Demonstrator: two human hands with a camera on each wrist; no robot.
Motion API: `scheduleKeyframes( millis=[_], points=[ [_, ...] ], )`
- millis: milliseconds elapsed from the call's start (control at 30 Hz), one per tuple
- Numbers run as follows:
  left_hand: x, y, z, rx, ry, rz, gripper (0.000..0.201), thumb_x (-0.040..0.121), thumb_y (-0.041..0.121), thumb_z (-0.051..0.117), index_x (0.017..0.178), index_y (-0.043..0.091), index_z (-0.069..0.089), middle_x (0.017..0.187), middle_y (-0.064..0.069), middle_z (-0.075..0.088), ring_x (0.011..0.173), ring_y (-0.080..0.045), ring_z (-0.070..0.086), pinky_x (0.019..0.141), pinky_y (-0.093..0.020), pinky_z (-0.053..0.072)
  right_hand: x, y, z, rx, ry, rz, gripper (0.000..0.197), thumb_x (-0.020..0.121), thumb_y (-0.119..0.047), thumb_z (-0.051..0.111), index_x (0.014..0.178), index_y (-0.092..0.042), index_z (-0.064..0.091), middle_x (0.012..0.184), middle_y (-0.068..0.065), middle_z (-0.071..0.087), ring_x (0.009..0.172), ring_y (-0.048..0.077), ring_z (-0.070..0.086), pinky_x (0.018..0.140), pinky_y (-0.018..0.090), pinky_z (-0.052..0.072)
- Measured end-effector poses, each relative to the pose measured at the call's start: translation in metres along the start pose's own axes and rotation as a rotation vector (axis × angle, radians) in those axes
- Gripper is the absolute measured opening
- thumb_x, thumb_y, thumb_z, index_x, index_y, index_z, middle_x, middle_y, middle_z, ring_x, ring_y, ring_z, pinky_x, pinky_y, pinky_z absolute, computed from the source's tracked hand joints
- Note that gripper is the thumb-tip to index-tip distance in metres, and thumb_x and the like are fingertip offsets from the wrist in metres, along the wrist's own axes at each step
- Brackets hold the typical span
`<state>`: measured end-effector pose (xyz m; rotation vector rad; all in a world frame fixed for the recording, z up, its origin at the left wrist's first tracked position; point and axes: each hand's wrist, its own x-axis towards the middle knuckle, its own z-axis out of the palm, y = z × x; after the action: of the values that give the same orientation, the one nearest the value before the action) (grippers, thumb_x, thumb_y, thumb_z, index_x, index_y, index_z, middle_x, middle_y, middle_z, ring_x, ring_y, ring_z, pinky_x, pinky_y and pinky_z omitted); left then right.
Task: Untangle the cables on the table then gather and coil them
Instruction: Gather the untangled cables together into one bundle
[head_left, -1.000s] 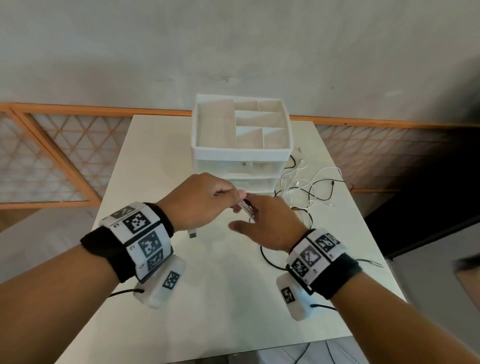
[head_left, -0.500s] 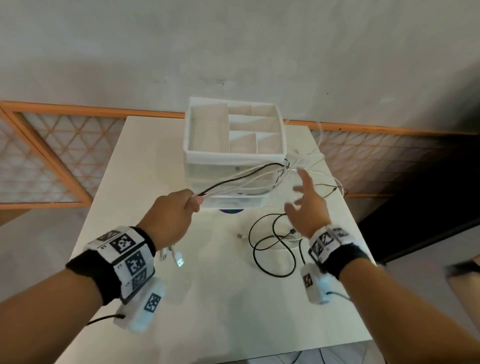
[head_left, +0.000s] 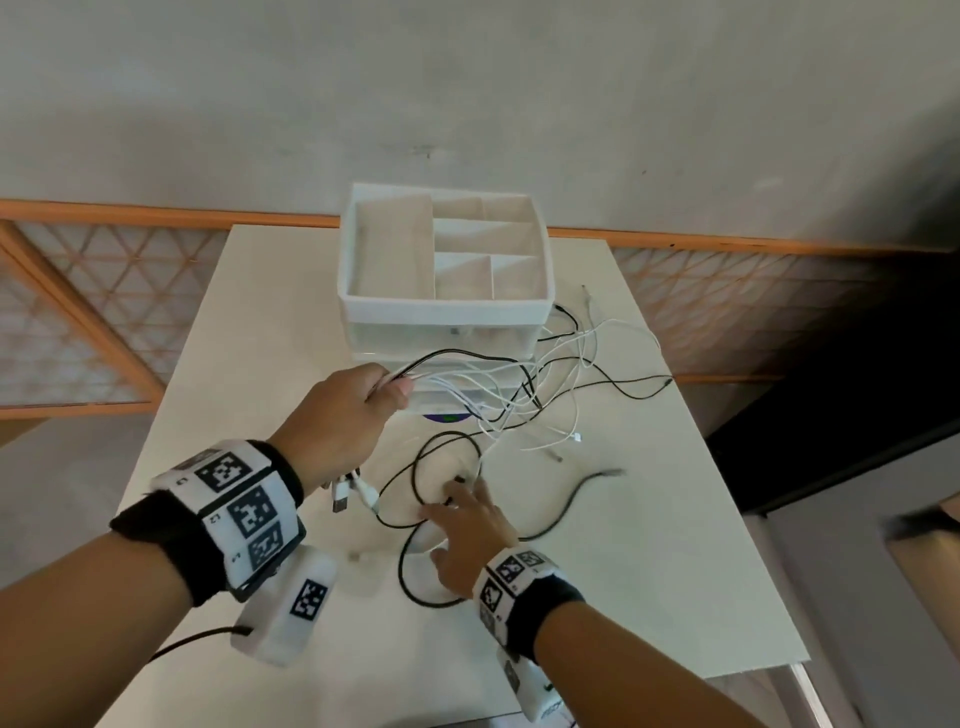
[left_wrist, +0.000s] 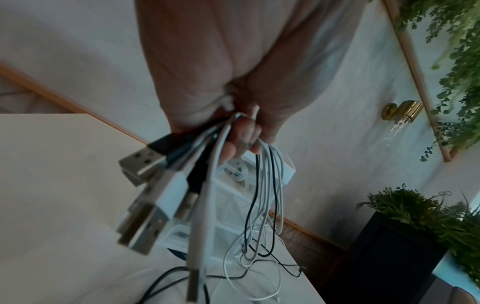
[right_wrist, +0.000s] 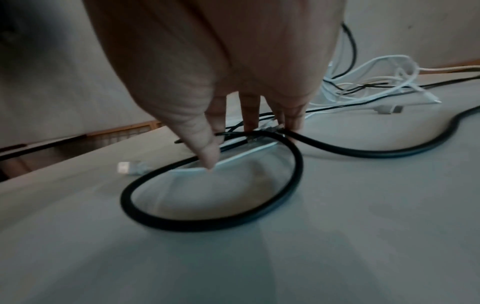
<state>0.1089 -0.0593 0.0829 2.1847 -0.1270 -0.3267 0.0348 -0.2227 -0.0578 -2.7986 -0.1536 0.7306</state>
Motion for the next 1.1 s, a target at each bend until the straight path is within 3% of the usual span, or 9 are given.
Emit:
scheduleKeyframes(
  millis=[67,167,300,467,600,767,900,1033,1100],
  points=[
    [-0.002,0.002,-0.004,0.064,-0.008,0.013,0.036,0.1,0.039,0.05,0.085,0.007,0.055,0.065,-0.001,0.049,0.056,-0.019,0.041,0.056,-0.032,0.034,0.004,-0.009,0.002,0.017,0.1,-0.019,0.036,0.092,-0.016,0.056,0.127,-0.027,0.061,0.138,0.003,0.045,0.139,0.028,0.031,0.103,0.039,0.046],
    [-0.003,-0.004,-0.014,0.121,-0.016,-0.02,0.039,0.099,0.039,0.05,0.089,0.002,0.053,0.067,-0.004,0.049,0.055,-0.019,0.04,0.052,-0.031,0.031,0.008,-0.009,-0.011,0.12,0.231,-0.02,0.021,0.095,-0.02,0.057,0.109,-0.022,0.072,0.114,0.003,0.063,0.116,0.025,0.053,0.092,0.034,0.049],
    [-0.008,-0.021,-0.024,0.145,-0.018,-0.08,0.04,0.098,0.042,0.051,0.077,0.009,0.047,0.062,-0.003,0.047,0.052,-0.018,0.038,0.051,-0.032,0.03,0.0,-0.001,-0.058,0.358,0.479,0.009,0.023,0.094,-0.04,0.062,0.098,-0.025,0.078,0.099,0.0,0.069,0.095,0.021,0.063,0.085,0.034,0.05],
    [-0.014,-0.05,-0.028,0.147,-0.04,-0.232,0.046,0.099,0.047,0.046,0.07,0.012,0.041,0.063,-0.006,0.046,0.057,-0.025,0.042,0.062,-0.034,0.037,-0.025,0.0,-0.137,0.874,0.761,-0.001,0.028,0.095,-0.037,0.064,0.077,-0.018,0.075,0.055,-0.003,0.063,0.053,0.015,0.056,0.06,0.03,0.049],
    [-0.017,-0.042,-0.027,-0.246,0.033,-0.29,0.039,0.1,0.038,0.051,0.071,0.012,0.044,0.062,-0.006,0.049,0.05,-0.02,0.04,0.051,-0.03,0.037,-0.041,-0.017,-0.158,1.083,0.69,-0.117,0.035,0.097,-0.025,0.063,0.068,-0.005,0.067,0.049,0.003,0.052,0.044,0.016,0.046,0.05,0.027,0.041],
    [-0.014,0.01,-0.037,-0.468,0.021,-0.09,0.031,0.101,0.034,0.052,0.088,0.008,0.063,0.089,-0.01,0.075,0.056,-0.021,0.048,0.05,-0.029,0.037,-0.05,-0.041,-0.158,1.011,0.476,-0.227,0.026,0.098,-0.02,0.062,0.077,-0.008,0.069,0.054,-0.005,0.061,0.046,0.017,0.055,0.051,0.025,0.047],
    [-0.016,0.037,-0.027,-0.492,-0.06,-0.003,0.026,0.103,0.028,0.047,0.091,0.009,0.06,0.078,-0.002,0.069,0.053,-0.015,0.051,0.044,-0.026,0.038,-0.05,-0.055,-0.173,1.046,0.473,-0.293,0.025,0.098,-0.015,0.061,0.081,0.001,0.066,0.073,0.018,0.067,0.055,0.028,0.066,0.052,0.033,0.052],
    [-0.017,0.036,-0.021,-0.535,-0.054,-0.053,0.024,0.104,0.024,0.045,0.091,0.007,0.055,0.07,-0.004,0.061,0.059,-0.017,0.055,0.053,-0.027,0.046,-0.053,-0.06,-0.181,1.076,0.473,-0.312,0.005,0.091,-0.006,0.069,0.089,-0.009,0.065,0.07,0.018,0.069,0.057,0.03,0.067,0.054,0.037,0.057],
    [-0.015,0.034,-0.025,-0.588,-0.076,-0.08,0.025,0.104,0.026,0.046,0.092,0.006,0.056,0.074,-0.008,0.064,0.064,-0.022,0.059,0.066,-0.034,0.052,-0.053,-0.061,-0.175,1.038,0.473,-0.278,0.022,0.088,-0.002,0.072,0.1,-0.01,0.056,0.066,0.014,0.068,0.056,0.032,0.069,0.055,0.041,0.06]
  ],
)
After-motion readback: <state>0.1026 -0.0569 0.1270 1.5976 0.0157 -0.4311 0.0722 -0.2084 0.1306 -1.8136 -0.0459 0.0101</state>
